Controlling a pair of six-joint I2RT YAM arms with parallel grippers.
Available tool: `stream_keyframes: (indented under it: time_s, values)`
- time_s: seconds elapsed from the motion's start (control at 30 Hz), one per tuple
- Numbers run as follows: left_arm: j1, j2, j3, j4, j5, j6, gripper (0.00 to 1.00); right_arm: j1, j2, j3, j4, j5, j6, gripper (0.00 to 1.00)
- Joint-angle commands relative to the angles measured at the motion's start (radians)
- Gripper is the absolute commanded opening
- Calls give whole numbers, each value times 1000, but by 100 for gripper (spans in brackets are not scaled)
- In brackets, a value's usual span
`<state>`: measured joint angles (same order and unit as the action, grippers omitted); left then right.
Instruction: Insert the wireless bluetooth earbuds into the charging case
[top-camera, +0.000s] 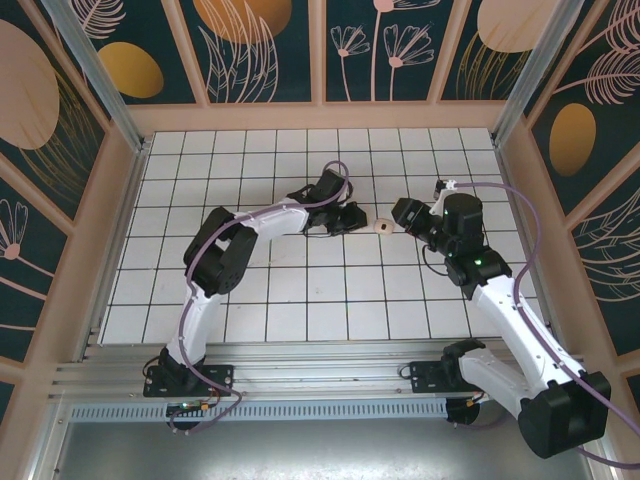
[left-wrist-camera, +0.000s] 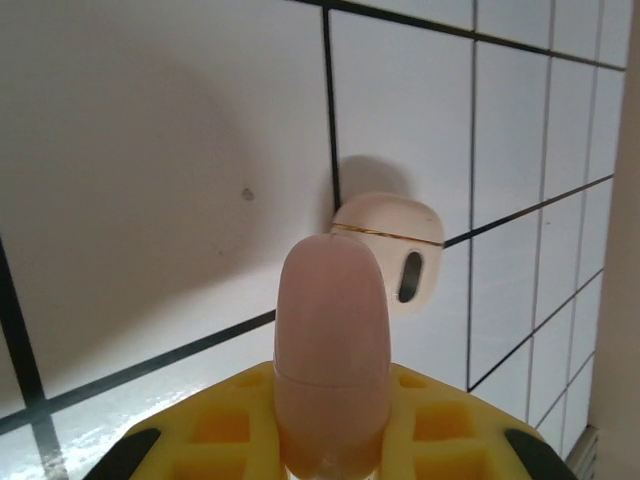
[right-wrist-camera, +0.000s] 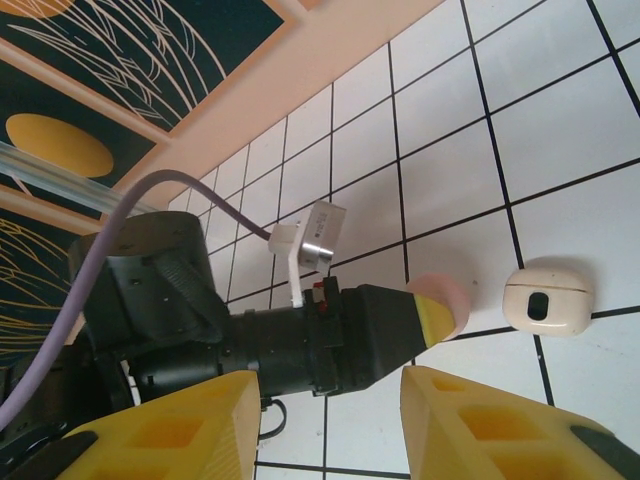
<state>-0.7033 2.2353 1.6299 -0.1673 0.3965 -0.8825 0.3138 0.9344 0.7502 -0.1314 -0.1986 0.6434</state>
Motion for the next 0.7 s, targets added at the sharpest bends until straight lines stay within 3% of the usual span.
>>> stream_keyframes:
  time_s: [0.0,0.2,0.43,0.67]
  values:
    - [-2,26,38,-77,-19,40,16,-4,-29,-10,-4,22,19,42]
    - [-2,39,40,-120,-46,64,22,-4,-42,-9,-19,23,25,42]
    - [-2,38,54,-186,-96,105,47,-2,-57,-11,-37,30,28,42]
    - [-1,-54,81,-272,-229,182,63,-4,-63,-23,-45,59,10,43]
